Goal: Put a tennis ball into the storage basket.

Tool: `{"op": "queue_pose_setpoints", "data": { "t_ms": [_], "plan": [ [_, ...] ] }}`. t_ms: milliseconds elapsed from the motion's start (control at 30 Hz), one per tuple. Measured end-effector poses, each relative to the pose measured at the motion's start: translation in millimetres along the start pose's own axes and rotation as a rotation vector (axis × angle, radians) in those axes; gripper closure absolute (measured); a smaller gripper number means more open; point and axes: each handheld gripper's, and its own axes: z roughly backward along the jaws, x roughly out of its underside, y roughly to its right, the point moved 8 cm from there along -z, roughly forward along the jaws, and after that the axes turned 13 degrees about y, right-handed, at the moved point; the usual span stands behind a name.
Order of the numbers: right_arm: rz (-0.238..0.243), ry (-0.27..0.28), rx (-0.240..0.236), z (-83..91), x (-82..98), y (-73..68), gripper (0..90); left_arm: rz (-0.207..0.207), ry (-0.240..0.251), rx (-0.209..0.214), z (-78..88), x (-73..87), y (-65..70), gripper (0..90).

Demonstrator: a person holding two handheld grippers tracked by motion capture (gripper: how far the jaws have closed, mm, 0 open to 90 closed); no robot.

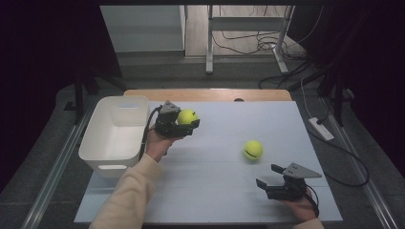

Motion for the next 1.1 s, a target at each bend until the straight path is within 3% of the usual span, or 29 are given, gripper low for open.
{"op": "queue_pose_setpoints", "data": {
  "t_ms": [1100],
  "plan": [
    [0.009,-0.005,0.008,-0.4,0.1,-0.2,14.1,0.005,0.093,0.007,34.8,-41.6,-1.1,26.2]
  ]
}}
